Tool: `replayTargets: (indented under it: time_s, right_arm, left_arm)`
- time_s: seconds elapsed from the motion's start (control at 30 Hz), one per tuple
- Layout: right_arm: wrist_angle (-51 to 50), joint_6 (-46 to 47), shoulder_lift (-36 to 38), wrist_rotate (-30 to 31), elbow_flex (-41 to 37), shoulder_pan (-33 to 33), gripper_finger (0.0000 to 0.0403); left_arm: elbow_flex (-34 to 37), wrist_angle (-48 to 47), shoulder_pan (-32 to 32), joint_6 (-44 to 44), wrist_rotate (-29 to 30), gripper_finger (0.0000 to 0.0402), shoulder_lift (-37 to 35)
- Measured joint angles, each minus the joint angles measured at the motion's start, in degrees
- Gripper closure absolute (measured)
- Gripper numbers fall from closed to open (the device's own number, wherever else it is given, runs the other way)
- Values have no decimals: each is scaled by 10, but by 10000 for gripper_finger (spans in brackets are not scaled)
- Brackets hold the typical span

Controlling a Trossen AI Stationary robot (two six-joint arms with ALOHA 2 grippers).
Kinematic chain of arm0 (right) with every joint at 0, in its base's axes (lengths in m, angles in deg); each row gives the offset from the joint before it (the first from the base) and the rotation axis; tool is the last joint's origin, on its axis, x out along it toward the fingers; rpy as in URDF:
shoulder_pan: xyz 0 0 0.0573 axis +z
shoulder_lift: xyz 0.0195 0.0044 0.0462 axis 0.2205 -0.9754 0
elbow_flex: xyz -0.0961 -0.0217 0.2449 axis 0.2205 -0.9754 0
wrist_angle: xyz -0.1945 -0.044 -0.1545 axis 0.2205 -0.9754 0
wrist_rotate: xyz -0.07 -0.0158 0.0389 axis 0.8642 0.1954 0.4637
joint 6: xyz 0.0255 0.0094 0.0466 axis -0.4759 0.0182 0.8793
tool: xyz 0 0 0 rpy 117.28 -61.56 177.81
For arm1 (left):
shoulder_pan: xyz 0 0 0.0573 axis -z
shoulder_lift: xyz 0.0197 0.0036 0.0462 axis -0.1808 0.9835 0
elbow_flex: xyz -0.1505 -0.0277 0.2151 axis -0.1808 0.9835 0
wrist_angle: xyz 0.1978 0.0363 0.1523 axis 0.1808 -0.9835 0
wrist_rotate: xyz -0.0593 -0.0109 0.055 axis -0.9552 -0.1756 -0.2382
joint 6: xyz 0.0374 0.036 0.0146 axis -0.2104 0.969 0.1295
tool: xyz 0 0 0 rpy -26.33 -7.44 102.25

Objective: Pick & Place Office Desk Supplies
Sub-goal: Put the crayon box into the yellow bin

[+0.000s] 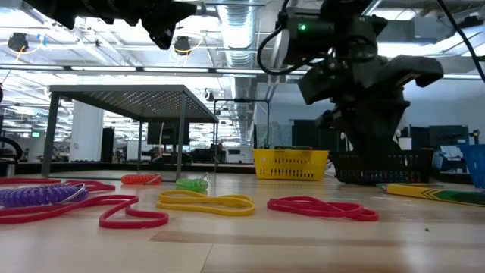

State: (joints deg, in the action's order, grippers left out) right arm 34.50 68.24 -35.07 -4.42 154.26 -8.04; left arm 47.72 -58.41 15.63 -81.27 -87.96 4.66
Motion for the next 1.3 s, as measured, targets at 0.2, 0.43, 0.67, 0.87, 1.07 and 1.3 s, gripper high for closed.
replayTargets:
  time_s: [0.2,0.43,0.67,0.87,1.07,1.3]
  right_arm:
    - [-3,-9,0,0,0,-15,312]
    - [-11,-14,0,-1,0,-15,312]
    - [4,-5,0,-5,-32,-15,312]
    - [21,0,0,-7,-49,-15,312]
    - [33,2,0,-7,-65,-15,312]
    - [58,13,2,-32,-89,-15,312]
  left_arm:
    - [0,-1,0,0,0,266,0]
    - [0,-1,0,0,0,266,0]
    - [0,-1,0,0,0,266,0]
    - [0,-1,0,3,0,266,0]
    - [0,-1,0,4,0,266,0]
    - [0,-1,0,4,0,266,0]
